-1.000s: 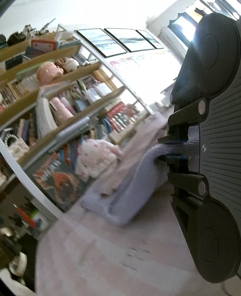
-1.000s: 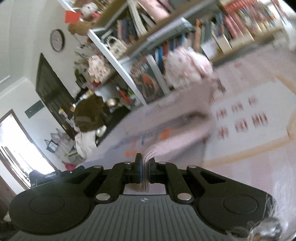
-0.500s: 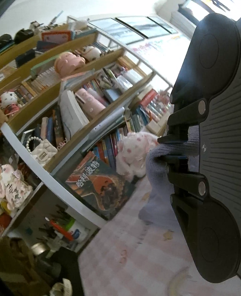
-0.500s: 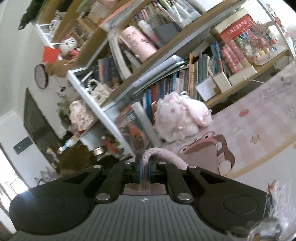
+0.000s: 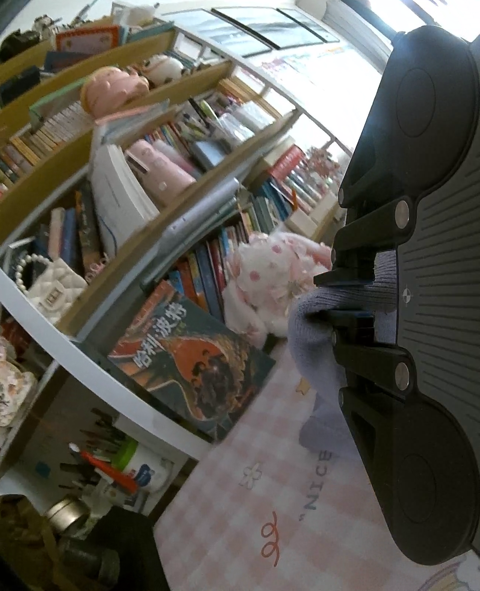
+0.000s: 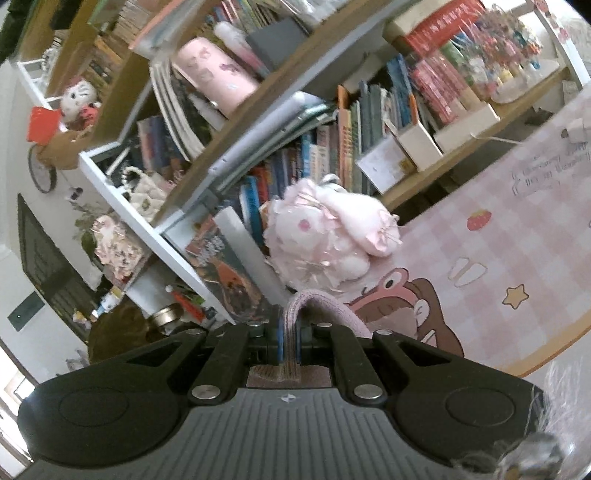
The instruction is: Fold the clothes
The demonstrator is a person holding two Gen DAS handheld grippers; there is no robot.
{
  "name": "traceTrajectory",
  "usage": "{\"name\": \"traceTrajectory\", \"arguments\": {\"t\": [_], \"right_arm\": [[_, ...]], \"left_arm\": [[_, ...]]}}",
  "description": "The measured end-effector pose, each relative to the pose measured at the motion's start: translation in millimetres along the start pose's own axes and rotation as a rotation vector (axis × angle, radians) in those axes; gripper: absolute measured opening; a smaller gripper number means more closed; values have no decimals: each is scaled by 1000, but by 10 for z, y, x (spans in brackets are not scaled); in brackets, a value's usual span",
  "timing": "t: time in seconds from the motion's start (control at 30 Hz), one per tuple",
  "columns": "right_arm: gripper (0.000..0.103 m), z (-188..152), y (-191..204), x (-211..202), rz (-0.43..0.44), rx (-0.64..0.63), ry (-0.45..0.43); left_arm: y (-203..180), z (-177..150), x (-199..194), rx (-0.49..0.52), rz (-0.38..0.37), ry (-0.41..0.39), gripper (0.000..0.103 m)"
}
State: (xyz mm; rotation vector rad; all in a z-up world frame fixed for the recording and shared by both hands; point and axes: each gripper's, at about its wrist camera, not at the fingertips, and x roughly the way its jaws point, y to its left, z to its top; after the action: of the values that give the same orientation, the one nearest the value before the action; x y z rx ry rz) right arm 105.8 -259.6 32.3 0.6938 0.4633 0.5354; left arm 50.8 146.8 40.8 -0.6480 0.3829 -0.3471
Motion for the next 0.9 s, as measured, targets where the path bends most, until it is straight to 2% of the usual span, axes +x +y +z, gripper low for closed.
{"name": "traceTrajectory", "arguments": {"t": [0.17,0.23,0.3,0.37,0.43,0.47,0.53,0.63,0.8,0.9], "right_arm": [[6,-11,-124,186,-31,8,25],[6,-23,-174,267,-56,8,38],[16,-36,-234,355,-86,8,50],[49,-40,-285,388,-118,-5,41],[50,-37,-330,382,-150,-29,20],[50,-30,-359,372,-161,-38,20],[50,-29,-415,362,-179,-59,34],[50,-51,-420,408,-217,-139,70],[50,-132,-235,593,-278,-381,125],[49,-172,-185,745,-294,-445,153]], "left_arm": [[97,-17,228,-10,43,33,11],[168,-41,326,-24,75,65,16],[255,-61,432,-51,107,112,24],[310,-62,459,-56,137,138,41],[362,-62,483,-59,167,163,53],[348,-56,435,-27,178,139,63],[312,-43,329,45,199,83,76],[258,-36,249,167,263,42,78],[50,-176,466,448,343,101,77],[-76,-261,599,617,389,137,77]]}}
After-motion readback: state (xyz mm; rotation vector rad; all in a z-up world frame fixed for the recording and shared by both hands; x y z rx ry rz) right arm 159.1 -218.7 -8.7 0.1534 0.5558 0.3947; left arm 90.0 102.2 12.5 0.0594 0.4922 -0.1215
